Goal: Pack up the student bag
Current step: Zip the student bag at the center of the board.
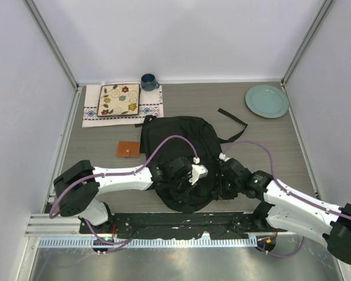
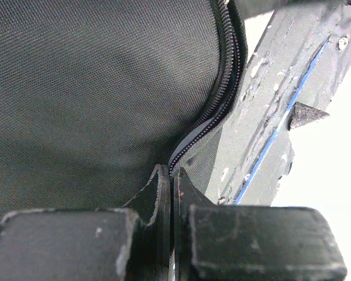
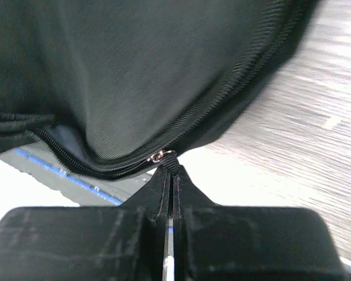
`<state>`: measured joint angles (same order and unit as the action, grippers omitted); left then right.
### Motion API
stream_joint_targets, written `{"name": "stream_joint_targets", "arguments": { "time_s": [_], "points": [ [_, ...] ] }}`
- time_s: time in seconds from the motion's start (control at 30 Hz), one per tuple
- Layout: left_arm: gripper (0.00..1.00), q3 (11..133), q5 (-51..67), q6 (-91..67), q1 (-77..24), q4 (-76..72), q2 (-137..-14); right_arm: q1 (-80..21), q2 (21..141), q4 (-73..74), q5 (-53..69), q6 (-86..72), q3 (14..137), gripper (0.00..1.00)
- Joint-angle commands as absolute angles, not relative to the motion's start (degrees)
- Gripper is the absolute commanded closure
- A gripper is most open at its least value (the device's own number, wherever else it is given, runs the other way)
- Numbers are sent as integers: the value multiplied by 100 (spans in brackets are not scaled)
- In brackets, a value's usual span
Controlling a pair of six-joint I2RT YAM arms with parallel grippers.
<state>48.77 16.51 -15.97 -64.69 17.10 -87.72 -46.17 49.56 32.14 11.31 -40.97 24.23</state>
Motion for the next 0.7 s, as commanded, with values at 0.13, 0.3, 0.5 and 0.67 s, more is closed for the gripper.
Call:
{"name": "stream_joint_targets", "arguments": {
  "time_s": [0.13,0.3,0.5,0.67],
  "points": [
    [100,4474,1398,-1547,-6434,1898,-8446,-4623,5176,4534,-1685,-5141,3620,100],
    [100,4412,1459,-1608,-6478,1837,-8481,-4518,5763,4386,-2408,-4844,4234,100],
    [100,4403,1520,-1608,-6557,1802,-8499,-3817,6530,4106,-2488,-4026,4702,100],
    [100,4386,1573,-1600,-6583,1802,-8455,-3455,7118,3876,-2601,-3447,5062,100]
  ]
}}
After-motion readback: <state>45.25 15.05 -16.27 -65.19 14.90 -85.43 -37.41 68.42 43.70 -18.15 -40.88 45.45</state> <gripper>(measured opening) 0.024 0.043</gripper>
